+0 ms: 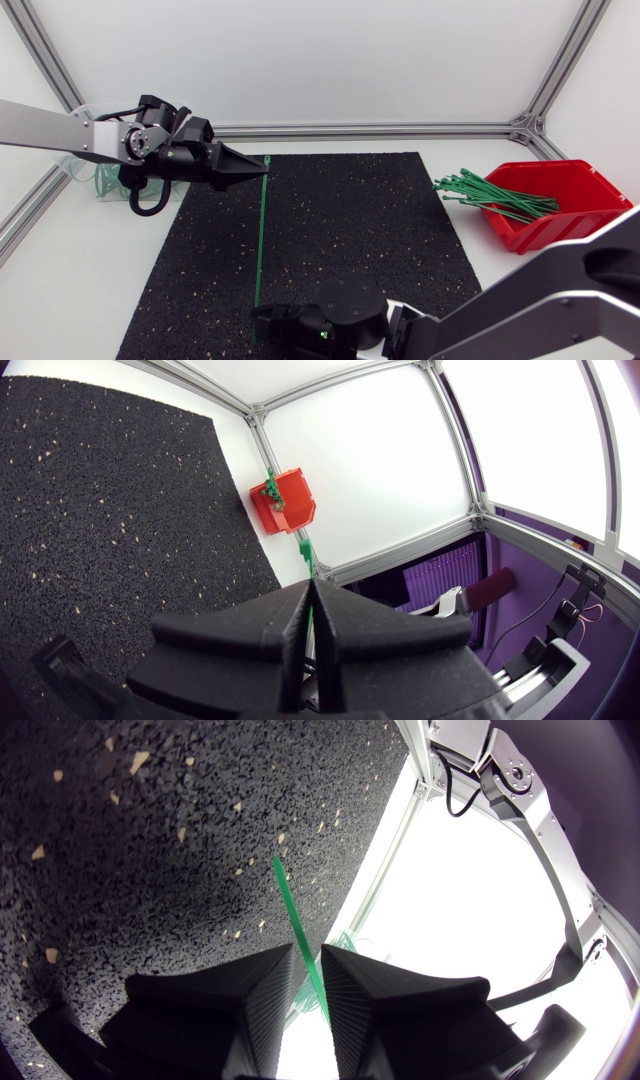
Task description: Take a green cable tie from the red box, thread the tail through the head to close it, then place it in the transparent bin on the left.
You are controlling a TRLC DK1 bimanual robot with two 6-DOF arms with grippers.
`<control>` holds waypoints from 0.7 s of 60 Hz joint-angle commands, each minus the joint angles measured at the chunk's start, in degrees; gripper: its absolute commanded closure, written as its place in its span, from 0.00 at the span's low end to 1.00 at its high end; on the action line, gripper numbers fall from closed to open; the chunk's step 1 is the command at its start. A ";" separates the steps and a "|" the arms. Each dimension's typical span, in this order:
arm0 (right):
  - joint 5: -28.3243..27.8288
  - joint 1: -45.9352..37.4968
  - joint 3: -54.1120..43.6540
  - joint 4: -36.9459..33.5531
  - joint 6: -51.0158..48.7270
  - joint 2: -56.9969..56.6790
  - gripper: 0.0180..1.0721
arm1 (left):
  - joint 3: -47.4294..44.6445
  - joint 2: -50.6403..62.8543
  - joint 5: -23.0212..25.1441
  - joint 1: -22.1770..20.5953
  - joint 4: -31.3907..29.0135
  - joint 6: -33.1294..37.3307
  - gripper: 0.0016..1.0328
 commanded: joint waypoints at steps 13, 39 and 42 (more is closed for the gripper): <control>0.69 1.42 -2.37 -1.43 0.65 2.67 0.76 | 0.16 -1.46 1.28 -0.39 -0.72 1.25 0.97; 0.69 1.68 -2.81 -1.35 0.65 2.06 0.77 | 1.92 -1.73 1.28 -0.83 -1.60 1.25 0.97; 0.87 1.68 -2.81 -1.43 0.74 1.88 0.77 | 2.27 -1.73 1.19 -1.18 -1.86 1.16 0.97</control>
